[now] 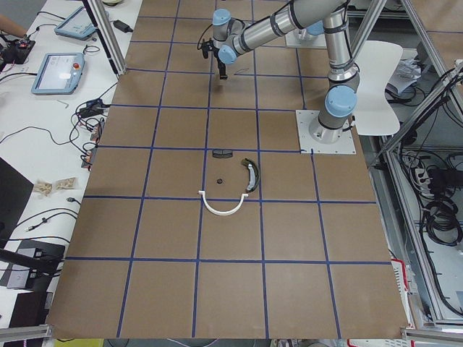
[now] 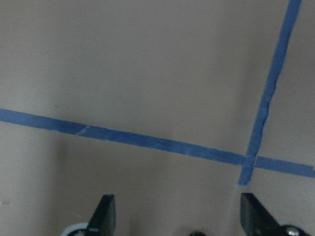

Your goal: Place bearing gear from tray to pile

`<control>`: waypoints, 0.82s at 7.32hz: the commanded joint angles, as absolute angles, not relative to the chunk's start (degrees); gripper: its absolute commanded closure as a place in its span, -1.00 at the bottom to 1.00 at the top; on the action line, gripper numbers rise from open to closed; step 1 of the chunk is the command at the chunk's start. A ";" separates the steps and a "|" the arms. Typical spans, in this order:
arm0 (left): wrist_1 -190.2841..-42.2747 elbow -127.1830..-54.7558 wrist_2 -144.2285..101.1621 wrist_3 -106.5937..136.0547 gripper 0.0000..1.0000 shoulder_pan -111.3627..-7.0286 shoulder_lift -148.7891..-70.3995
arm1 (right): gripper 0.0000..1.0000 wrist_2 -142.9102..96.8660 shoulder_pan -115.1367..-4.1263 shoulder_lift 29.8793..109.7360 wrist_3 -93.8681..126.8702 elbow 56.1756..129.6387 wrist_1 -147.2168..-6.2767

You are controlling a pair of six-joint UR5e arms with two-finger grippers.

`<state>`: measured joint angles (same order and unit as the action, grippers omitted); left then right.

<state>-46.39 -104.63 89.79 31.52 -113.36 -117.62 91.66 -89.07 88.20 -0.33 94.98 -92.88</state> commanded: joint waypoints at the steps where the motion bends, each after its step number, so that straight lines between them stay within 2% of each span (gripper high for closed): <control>1: -46.23 -105.38 89.74 30.50 -0.59 -113.82 -118.12 | -1.00 92.45 -89.03 88.16 -0.79 94.92 -92.37; 2: -46.23 -105.38 89.82 30.41 -0.26 -113.82 -118.12 | -1.00 91.76 -88.95 88.24 -0.79 94.92 -92.37; 3: -46.14 -105.29 89.91 30.41 0.66 -113.82 -118.30 | -1.00 91.67 -88.95 88.33 -0.79 94.83 -92.37; 4: -46.23 -105.29 89.74 30.41 1.00 -113.82 -118.13 | -1.00 91.67 -88.95 88.33 -0.79 94.83 -92.46; 6: -46.49 -105.38 89.91 30.15 1.00 -113.82 -117.95 | -1.00 91.32 -89.03 88.33 -0.79 94.83 -92.46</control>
